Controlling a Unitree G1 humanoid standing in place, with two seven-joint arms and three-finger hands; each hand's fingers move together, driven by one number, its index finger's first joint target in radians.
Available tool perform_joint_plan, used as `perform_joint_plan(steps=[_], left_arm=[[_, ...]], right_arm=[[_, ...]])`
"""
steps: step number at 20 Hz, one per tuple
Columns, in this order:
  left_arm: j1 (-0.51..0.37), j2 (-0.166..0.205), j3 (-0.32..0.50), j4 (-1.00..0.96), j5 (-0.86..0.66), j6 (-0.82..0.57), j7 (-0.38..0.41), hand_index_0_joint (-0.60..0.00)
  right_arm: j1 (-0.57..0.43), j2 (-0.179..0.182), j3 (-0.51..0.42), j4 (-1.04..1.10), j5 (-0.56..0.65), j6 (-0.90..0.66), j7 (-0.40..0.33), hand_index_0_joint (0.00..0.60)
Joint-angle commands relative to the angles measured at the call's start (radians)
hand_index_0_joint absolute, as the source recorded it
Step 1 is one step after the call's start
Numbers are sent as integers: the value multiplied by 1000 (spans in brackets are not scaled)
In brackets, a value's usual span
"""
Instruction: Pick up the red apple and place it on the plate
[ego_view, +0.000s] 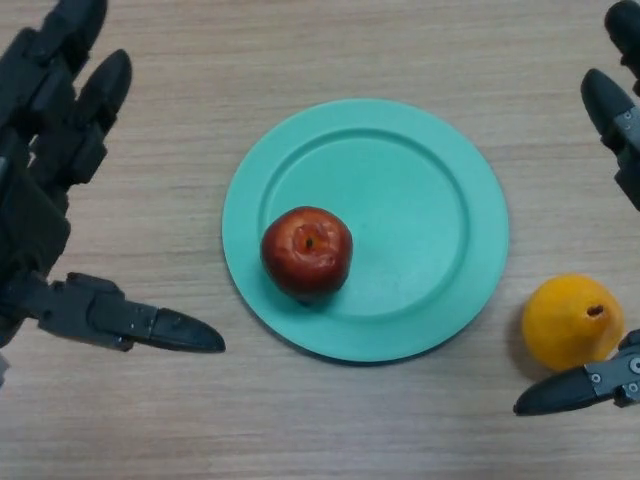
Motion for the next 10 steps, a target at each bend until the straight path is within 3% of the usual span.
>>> perform_joint_plan(steps=[1,3,6,8,10], left_arm=[[-16,19,51,-76,17,-79,0,0],[-15,9,40,-108,21,-65,25,0],[2,6,20,-147,52,-70,37,0],[19,17,23,-154,25,-86,60,0],[18,44,39,-156,-49,-61,115,0]], right_arm=[[8,16,-82,-53,5,-150,10,0],[18,24,-71,-53,0,-163,6,0],[26,-2,-70,-53,30,-158,3,0],[26,-15,-64,-53,41,-161,-8,0],[30,-7,-46,-53,28,-165,-6,0]])
